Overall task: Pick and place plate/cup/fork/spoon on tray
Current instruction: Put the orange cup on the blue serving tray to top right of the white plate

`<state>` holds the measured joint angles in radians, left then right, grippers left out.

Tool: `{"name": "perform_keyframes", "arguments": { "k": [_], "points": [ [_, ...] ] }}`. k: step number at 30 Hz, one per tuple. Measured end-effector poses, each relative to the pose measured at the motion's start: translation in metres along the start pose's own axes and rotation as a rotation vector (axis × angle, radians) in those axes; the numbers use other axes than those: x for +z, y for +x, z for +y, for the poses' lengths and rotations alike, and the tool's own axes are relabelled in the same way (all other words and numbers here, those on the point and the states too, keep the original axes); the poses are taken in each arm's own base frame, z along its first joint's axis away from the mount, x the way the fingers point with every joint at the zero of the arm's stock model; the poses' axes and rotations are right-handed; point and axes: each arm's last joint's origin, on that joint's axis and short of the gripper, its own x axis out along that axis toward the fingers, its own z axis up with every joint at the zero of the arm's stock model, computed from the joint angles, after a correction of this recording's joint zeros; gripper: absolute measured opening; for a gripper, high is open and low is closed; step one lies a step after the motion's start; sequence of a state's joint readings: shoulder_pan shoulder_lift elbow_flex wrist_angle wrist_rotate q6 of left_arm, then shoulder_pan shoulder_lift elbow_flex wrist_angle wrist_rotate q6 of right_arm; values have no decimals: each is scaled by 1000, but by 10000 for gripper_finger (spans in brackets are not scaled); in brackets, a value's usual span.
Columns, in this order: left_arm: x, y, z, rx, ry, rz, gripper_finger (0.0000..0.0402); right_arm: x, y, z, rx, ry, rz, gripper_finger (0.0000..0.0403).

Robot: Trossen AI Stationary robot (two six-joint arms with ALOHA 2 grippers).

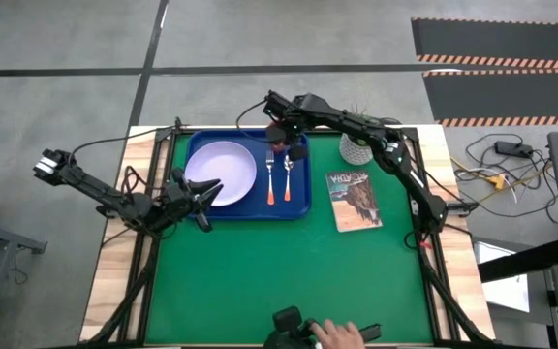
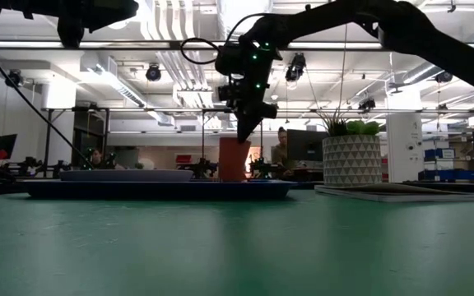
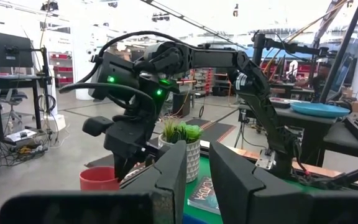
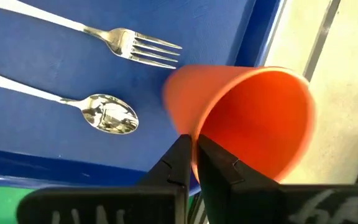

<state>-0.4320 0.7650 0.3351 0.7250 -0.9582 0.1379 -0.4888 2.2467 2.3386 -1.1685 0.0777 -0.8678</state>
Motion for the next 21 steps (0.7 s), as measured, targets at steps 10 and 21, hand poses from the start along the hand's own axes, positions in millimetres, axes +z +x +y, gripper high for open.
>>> {"name": "perform_keyframes", "arguments": {
  "k": [10, 21],
  "points": [
    [0, 0, 0, 0, 0, 0, 56, 1, -2, -3, -23, 93, -20, 82],
    [-1, 0, -1, -1, 5, 5, 56, 5, -48, 0, -59, 320, -93, 72]
  ]
}}
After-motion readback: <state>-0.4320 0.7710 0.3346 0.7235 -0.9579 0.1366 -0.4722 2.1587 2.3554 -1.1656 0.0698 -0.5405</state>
